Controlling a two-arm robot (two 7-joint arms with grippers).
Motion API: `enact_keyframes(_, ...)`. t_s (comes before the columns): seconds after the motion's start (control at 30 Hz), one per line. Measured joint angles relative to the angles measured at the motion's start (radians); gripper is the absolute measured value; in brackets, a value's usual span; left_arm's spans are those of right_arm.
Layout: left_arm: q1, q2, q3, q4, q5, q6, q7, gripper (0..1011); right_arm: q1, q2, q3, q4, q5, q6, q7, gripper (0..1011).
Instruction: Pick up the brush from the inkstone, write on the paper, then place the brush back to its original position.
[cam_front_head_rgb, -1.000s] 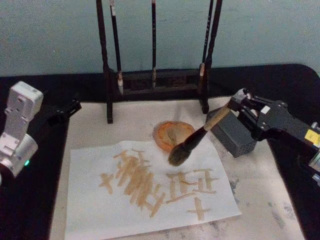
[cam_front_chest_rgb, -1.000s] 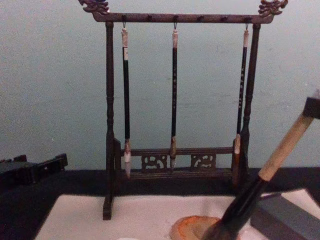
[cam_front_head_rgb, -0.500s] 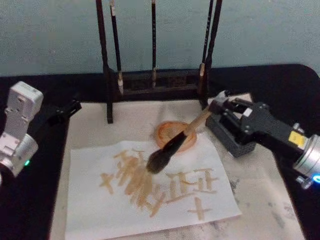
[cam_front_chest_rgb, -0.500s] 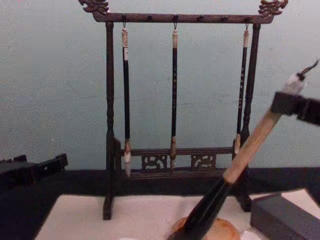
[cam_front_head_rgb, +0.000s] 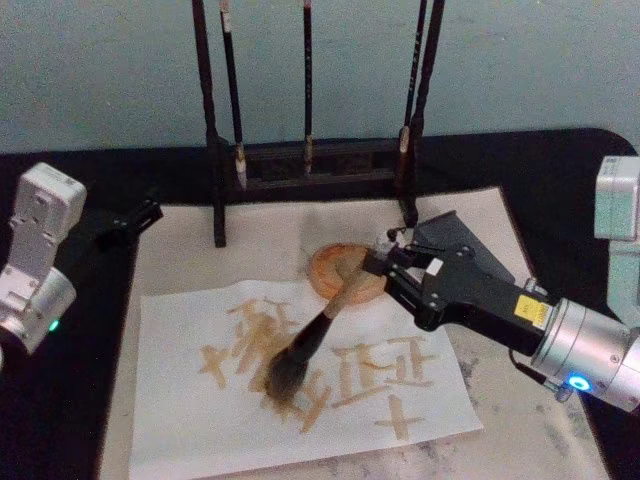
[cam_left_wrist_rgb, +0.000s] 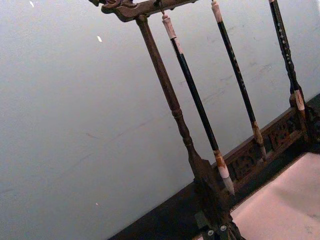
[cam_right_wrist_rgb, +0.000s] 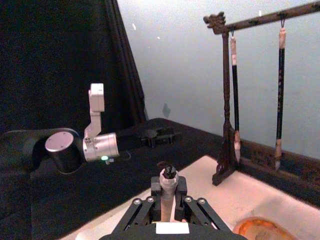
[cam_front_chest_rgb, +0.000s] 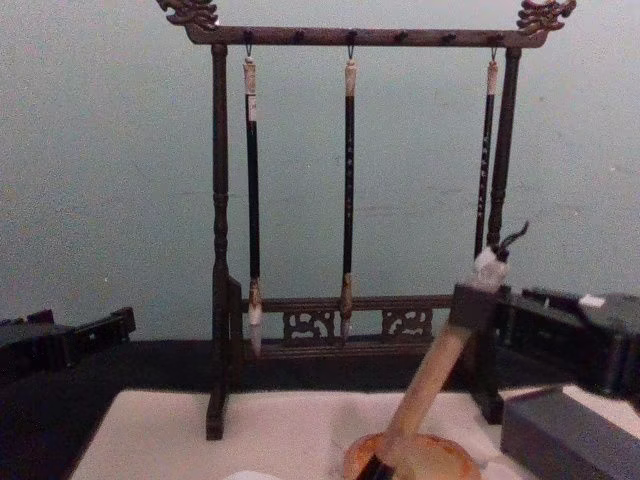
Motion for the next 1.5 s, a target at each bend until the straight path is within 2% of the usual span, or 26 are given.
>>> enact_keyframes(0.17,0.0,0.0,0.0,0.0,0.0,0.0,0.0,1002,-0.002,-0.001,-0.004,0.015,-0.002,0.001,-0.002,170)
enact_keyframes(0.33,0.0,0.0,0.0,0.0,0.0,0.0,0.0,1002,-0.015,0.007,0.012,0.023,0.004,-0.001,-0.01,170)
enact_keyframes(0.97,0.0,0.0,0.0,0.0,0.0,0.0,0.0,1002,-0.122,0.078,0.148,0.004,0.052,-0.041,-0.029,171)
enact_keyframes(1.5,0.0,0.0,0.0,0.0,0.0,0.0,0.0,1002,-0.168,0.088,0.232,-0.027,0.096,-0.062,-0.025,170)
